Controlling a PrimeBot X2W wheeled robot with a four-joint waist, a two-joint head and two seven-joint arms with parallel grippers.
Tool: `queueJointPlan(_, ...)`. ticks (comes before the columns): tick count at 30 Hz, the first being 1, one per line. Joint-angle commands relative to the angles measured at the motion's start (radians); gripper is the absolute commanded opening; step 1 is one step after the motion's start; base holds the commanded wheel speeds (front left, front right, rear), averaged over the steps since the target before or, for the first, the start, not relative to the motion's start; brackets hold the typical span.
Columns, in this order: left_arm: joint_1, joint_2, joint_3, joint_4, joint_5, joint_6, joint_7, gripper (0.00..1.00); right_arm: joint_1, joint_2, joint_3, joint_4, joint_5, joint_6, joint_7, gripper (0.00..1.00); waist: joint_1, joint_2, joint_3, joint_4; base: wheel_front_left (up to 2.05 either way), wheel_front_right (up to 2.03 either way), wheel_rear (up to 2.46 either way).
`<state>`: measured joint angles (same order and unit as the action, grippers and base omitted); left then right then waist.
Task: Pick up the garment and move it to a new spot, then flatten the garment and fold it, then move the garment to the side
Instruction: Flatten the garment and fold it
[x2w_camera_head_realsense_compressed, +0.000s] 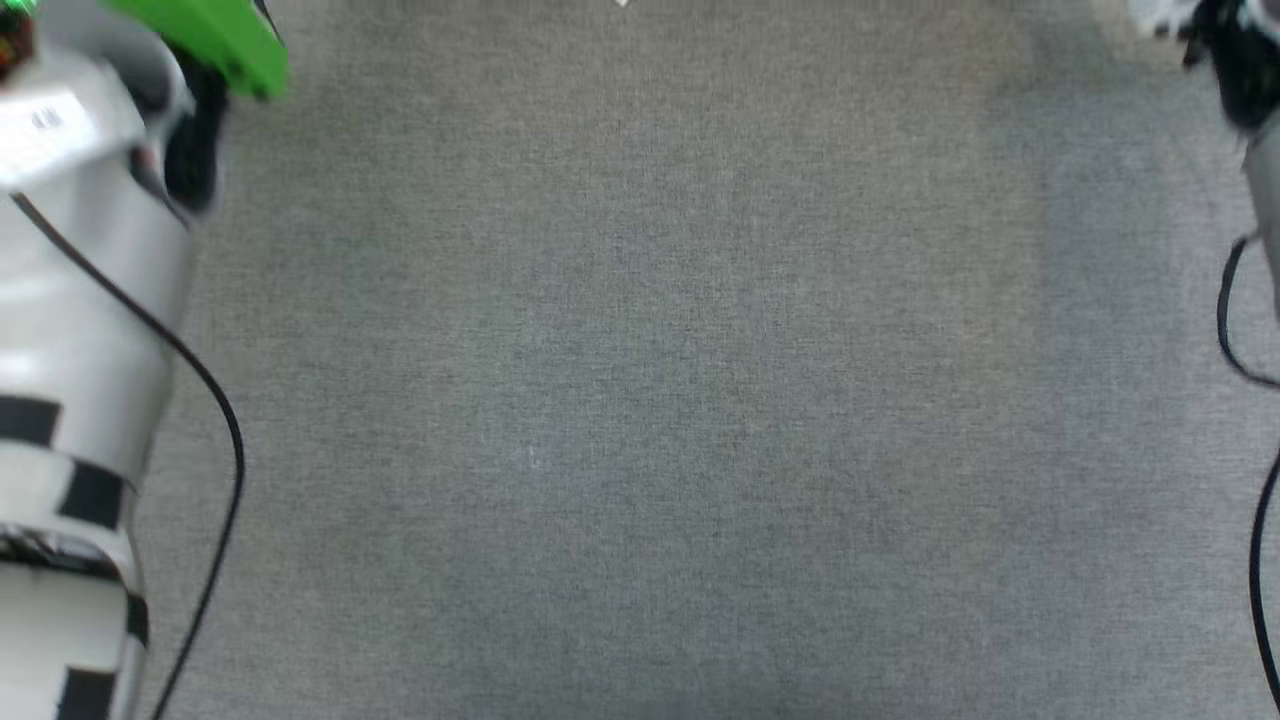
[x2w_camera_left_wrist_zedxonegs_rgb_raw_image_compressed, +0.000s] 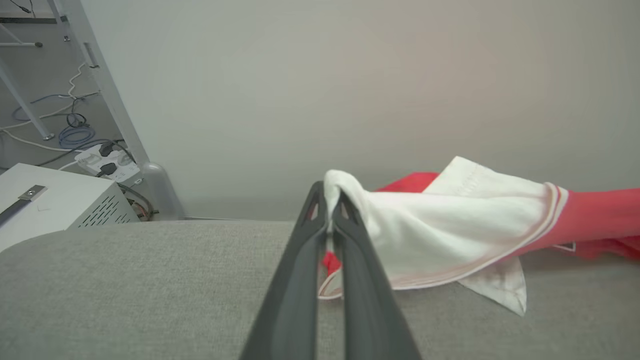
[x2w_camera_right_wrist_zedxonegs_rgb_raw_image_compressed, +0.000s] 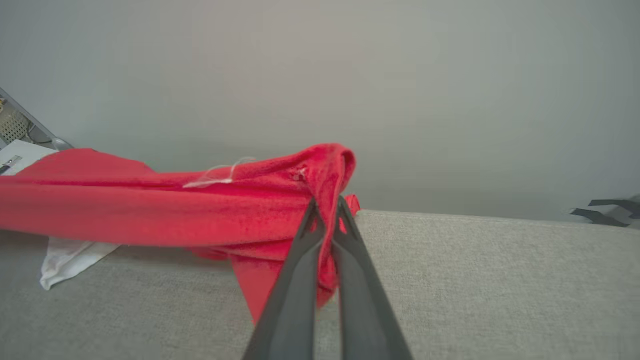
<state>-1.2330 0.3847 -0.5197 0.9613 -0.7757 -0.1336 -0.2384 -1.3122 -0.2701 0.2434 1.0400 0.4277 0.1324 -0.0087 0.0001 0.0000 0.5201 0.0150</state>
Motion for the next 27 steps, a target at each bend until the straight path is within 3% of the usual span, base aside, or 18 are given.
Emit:
queueJointPlan(1,0.064,0.008,-0.010,-0.018,-0.023,0.003,-0.012,0.00,0.058,-0.022,0.021,-0.013,0.027,-0.002,-0.009,0.00,-0.0001,0.0000,-0.067,0.016,0.00,0.00,0.00)
queueJointPlan(2,0.181,0.016,-0.034,-0.057,-0.054,0.003,-0.018,0.00,0.169,-0.053,0.066,-0.040,0.079,-0.002,-0.010,0.00,-0.0001,0.0000,-0.118,0.027,0.00,0.00,0.00)
queueJointPlan(6,0.330,0.040,-0.036,-0.112,-0.079,0.003,-0.022,0.00,0.320,-0.091,0.121,-0.099,0.149,-0.002,-0.016,0.00,-0.0001,0.0000,-0.185,0.029,0.00,0.00,0.00)
queueJointPlan(12,0.561,0.060,0.048,-0.219,-0.080,0.020,-0.023,0.00,0.522,-0.138,0.170,-0.199,0.230,-0.002,-0.027,0.00,-0.0001,0.0000,-0.276,0.018,0.00,0.00,0.00)
queueJointPlan(21,0.899,0.104,0.122,-0.427,-0.056,0.100,-0.023,0.00,0.798,-0.195,0.145,-0.338,0.270,-0.002,-0.029,0.00,-0.0001,0.0000,-0.389,0.016,0.00,0.00,0.00)
queueJointPlan(27,1.105,0.147,0.131,-0.601,-0.081,0.187,0.013,0.00,1.009,-0.213,0.060,-0.457,0.249,-0.002,-0.008,0.00,-0.0001,0.0000,-0.447,0.019,0.00,0.00,0.00)
